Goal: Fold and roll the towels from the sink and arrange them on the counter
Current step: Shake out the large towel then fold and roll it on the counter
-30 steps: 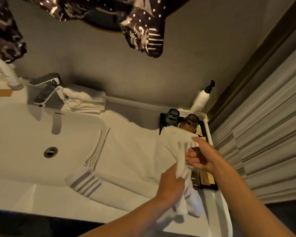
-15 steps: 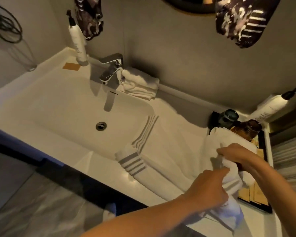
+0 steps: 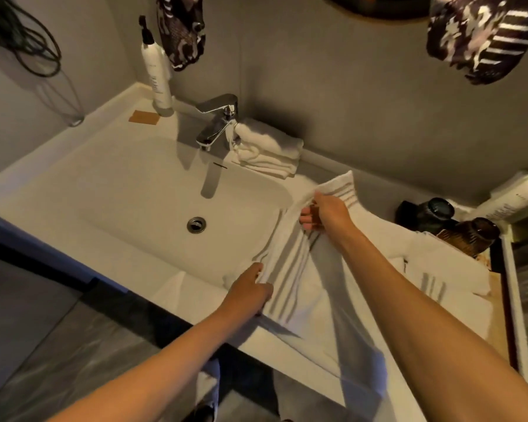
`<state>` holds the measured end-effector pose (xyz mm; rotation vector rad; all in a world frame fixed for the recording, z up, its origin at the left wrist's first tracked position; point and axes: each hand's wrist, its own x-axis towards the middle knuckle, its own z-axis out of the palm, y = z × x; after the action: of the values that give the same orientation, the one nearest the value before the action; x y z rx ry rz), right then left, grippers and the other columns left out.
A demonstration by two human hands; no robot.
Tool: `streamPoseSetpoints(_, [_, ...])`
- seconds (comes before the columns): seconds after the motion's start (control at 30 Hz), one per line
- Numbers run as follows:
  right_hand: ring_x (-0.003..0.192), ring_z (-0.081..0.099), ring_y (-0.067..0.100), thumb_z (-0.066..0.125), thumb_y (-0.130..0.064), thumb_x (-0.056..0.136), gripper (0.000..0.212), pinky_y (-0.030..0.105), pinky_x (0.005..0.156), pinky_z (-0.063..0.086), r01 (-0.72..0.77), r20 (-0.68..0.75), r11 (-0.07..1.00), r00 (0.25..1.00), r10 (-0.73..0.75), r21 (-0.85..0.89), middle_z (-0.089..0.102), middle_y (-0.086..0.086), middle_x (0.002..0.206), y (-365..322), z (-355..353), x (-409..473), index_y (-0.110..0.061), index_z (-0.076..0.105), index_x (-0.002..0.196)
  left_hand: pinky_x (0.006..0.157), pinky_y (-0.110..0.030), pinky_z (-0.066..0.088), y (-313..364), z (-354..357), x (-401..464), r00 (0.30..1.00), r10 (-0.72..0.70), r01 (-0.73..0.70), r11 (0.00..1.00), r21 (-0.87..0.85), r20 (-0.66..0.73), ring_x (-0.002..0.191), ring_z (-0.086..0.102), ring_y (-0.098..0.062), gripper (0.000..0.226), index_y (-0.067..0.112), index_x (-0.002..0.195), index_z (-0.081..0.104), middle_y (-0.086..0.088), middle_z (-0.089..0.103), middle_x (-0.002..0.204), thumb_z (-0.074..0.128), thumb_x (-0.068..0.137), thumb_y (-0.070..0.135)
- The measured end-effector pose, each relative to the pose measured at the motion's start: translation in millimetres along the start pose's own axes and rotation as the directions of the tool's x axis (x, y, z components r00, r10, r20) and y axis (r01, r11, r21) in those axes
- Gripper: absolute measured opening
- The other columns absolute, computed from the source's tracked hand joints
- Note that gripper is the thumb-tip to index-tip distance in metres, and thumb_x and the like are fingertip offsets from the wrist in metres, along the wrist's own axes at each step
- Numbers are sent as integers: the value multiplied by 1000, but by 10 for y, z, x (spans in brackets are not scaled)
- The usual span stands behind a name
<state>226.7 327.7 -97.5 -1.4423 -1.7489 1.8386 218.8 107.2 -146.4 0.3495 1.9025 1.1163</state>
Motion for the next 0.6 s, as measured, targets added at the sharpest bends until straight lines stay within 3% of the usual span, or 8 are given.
streamPoseSetpoints(0.03, [61, 63, 31, 44, -32, 98, 40, 40, 60, 56, 33, 27, 992, 999, -30, -123, 66, 18, 75, 155, 78, 0, -3, 59, 75, 76, -36, 47, -112, -107, 74, 991, 133, -123, 964, 234, -30, 89, 62, -26, 33, 20, 120, 59, -13, 66, 113, 51, 89, 12])
streamPoseSetpoints(0.1, [67, 62, 21, 45, -30, 95, 32, 36, 65, 53, 196, 87, 863, 981, -176, -467, 68, 7, 75, 507, 106, -106, -9, 61, 76, 91, -37, 42, -229, -299, 195, 922, 387, -267, 654, 707, -9, 116, 51, -26, 32, 21, 115, 64, -2, 60, 130, 44, 92, 28])
streamPoseSetpoints(0.17, [63, 53, 10, 45, -25, 97, 28, 28, 55, 39, 308, 147, 725, 949, -279, -616, 61, -1, 73, 800, 83, -282, -10, 56, 76, 100, -38, 34, -212, -390, 331, 921, 379, -299, 547, 782, 88, 132, 40, -28, 41, 20, 114, 65, -2, 50, 143, 36, 89, 33])
streamPoseSetpoints(0.27, [64, 52, 13, 46, -23, 98, 29, 30, 56, 33, 390, 218, 633, 917, -334, -669, 63, 3, 74, 1091, 18, -429, -6, 59, 78, 84, -37, 44, -97, -423, 457, 974, 138, -223, 739, 636, 181, 106, 59, -31, 23, 22, 100, 57, -5, 65, 108, 41, 91, 35])
streamPoseSetpoints(0.37, [68, 53, 15, 48, -22, 98, 28, 29, 59, 34, 401, 254, 599, 914, -318, -693, 67, 7, 80, 1123, -36, -401, -5, 63, 82, 55, -32, 36, 23, -434, 444, 971, 160, -231, 830, 507, 179, 57, 52, -18, 14, 24, 96, 49, 5, 57, 63, 57, 84, 26])
streamPoseSetpoints(0.5, [72, 58, 21, 45, -23, 98, 29, 31, 61, 40, 353, 239, 631, 935, -261, -691, 66, 8, 80, 1093, -25, -389, -4, 61, 82, 51, -21, 33, 66, -494, 188, 951, 280, -309, 891, 332, 132, 48, 44, -10, 33, 31, 110, 53, 9, 50, 53, 59, 82, 14])
streamPoseSetpoints(0.57, [75, 60, 25, 45, -21, 97, 28, 33, 62, 43, 351, 242, 635, 936, -255, -689, 67, 10, 82, 1102, -28, -405, -4, 61, 83, 57, -27, 40, -75, -591, 66, 970, 216, -242, 863, 444, 109, 55, 56, -22, 12, 23, 93, 66, 2, 61, 58, 56, 89, 26])
streamPoseSetpoints(0.6, [77, 61, 26, 45, -21, 97, 26, 35, 65, 45, 360, 248, 628, 933, -262, -690, 67, 10, 84, 1100, -24, -411, -4, 61, 85, 60, -31, 44, -155, -656, 34, 981, 168, -192, 793, 579, 96, 60, 60, -25, 28, 17, 82, 69, -3, 64, 62, 51, 93, 36])
